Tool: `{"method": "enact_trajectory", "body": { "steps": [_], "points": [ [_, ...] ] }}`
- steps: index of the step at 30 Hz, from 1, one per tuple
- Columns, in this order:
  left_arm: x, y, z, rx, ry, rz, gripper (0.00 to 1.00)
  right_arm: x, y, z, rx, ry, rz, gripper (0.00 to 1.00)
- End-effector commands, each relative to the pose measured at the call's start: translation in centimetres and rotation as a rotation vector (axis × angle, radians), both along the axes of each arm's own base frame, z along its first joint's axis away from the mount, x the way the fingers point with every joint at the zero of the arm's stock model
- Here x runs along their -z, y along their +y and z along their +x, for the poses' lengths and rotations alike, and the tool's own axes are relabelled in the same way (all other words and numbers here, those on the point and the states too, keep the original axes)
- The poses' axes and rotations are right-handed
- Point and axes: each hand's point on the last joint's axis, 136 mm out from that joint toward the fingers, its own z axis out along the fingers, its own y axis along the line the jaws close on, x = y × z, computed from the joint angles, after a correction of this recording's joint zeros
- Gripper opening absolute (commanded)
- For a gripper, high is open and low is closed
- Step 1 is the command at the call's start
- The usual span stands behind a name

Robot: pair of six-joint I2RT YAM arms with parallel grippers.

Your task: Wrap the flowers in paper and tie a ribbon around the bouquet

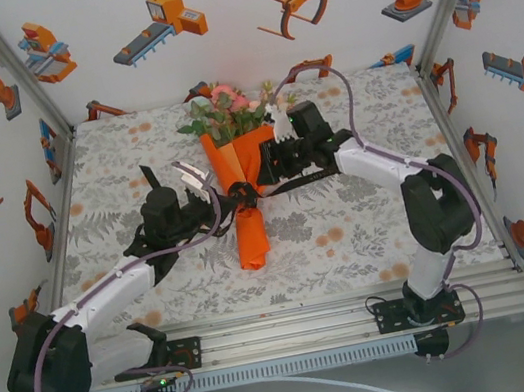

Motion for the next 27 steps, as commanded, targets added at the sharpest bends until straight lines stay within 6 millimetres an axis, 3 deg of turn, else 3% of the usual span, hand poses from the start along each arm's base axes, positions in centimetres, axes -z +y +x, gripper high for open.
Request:
{"method": "enact_trajectory", "body": {
  "steps": [1,10,17,19,23,25,27],
  "points": [
    [-0.3,0.0,0.1,-0.007,-0.019,0.000,0.00,2.1,-0.3,-2.3,-0.158,-0.068,-0.080,0.57],
    [-0.4,0.4,-0.1,-0.018,-0.016,0.011,0.00,4.8,-0.6,-1.3,-0.366,-0.313,-0.206,0.61],
    [-0.5,0.6,-0.3,-0.020,-0.017,0.014,0.00,6.1,0.8,-0.9,-0.440,-0.292,-0.143,0.59],
    [-0.4,0.7,-0.3,-0.023,-0.019,0.018,0.00,6.2,0.9,-1.0,-0.449,-0.283,-0.131,0.55],
    [-0.5,0.7,-0.3,-0.023,-0.020,0.016,0.00,5.7,0.6,-1.2,-0.437,-0.295,-0.123,0.35],
    [-0.4,0.6,-0.3,-0.018,-0.016,0.016,0.00,5.0,0.4,-1.4,-0.431,-0.309,-0.123,0.36],
    [-0.4,0.5,-0.3,-0.018,-0.014,0.013,0.00,4.3,0.2,-1.6,-0.434,-0.339,-0.115,0.45]
  ]
}}
